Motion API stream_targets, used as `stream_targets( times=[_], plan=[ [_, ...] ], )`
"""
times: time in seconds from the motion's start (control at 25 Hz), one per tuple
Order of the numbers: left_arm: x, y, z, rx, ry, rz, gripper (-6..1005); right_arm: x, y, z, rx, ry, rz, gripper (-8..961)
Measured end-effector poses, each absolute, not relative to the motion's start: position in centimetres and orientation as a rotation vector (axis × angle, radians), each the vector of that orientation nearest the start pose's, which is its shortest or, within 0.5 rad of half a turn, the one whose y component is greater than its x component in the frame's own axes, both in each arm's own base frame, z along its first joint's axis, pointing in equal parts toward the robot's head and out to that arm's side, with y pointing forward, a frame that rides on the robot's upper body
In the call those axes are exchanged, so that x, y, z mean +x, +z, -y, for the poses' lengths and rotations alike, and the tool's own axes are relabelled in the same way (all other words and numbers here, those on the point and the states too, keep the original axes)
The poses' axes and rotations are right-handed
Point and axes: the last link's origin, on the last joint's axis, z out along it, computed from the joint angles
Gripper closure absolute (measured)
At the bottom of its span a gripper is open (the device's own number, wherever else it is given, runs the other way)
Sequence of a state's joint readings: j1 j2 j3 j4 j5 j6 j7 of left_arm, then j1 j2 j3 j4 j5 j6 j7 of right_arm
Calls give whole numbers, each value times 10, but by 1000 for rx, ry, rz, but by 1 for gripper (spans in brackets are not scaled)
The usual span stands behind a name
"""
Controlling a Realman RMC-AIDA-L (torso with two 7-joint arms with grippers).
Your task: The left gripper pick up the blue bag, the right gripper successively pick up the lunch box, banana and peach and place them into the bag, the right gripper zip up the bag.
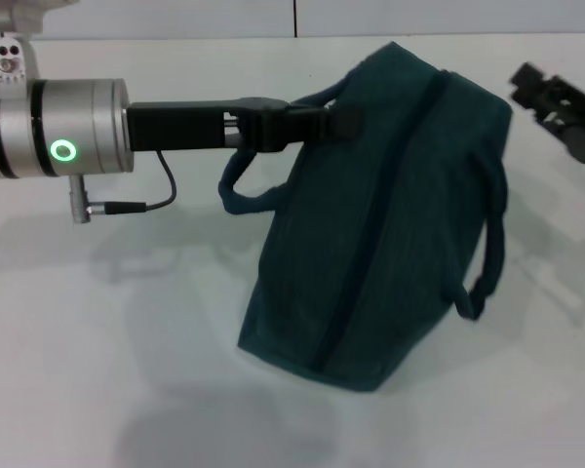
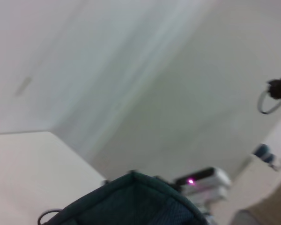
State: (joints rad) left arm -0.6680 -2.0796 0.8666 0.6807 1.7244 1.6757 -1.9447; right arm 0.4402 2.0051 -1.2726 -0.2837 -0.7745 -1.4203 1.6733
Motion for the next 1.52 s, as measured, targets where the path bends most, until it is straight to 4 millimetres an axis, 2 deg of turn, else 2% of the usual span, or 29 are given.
stream_targets(
  times=[0.2, 0.36, 0.52, 0.6, 0.72, 0.96, 1.16, 1.2, 1.28, 1.52],
  plan=[
    [-179, -6, -367, -2714, -1035, 1187, 951, 292, 24, -324, -1851, 1580, -1424, 512],
    [-188, -15, -379, -2616, -972, 1243, 951, 300, 30, -316, -1813, 1596, -1417, 321],
    [-191, -16, -385, -2547, -982, 1267, 951, 299, 32, -313, -1835, 1605, -1382, 204],
    [-190, -13, -387, -2529, -1022, 1244, 915, 298, 34, -312, -1859, 1606, -1353, 146],
    [-190, -7, -388, -2492, -1088, 1224, 861, 293, 36, -313, -1897, 1611, -1299, 142],
    [-185, 13, -388, -2510, -1162, 1145, 672, 281, 43, -311, -2028, 1607, -1113, 133],
    [-177, 35, -375, -2607, -1220, 1006, 439, 266, 47, -309, -2180, 1599, -923, 125],
    [-176, 40, -371, -2628, -1226, 971, 361, 255, 47, -304, -2292, 1593, -784, 124],
    [-176, 47, -363, -2687, -1229, 918, 205, 248, 46, -301, -2372, 1573, -697, 100],
    [-193, 66, -324, -2922, -1191, 739, 159, 232, 25, -288, -2695, 1364, -418, 88]
  ],
)
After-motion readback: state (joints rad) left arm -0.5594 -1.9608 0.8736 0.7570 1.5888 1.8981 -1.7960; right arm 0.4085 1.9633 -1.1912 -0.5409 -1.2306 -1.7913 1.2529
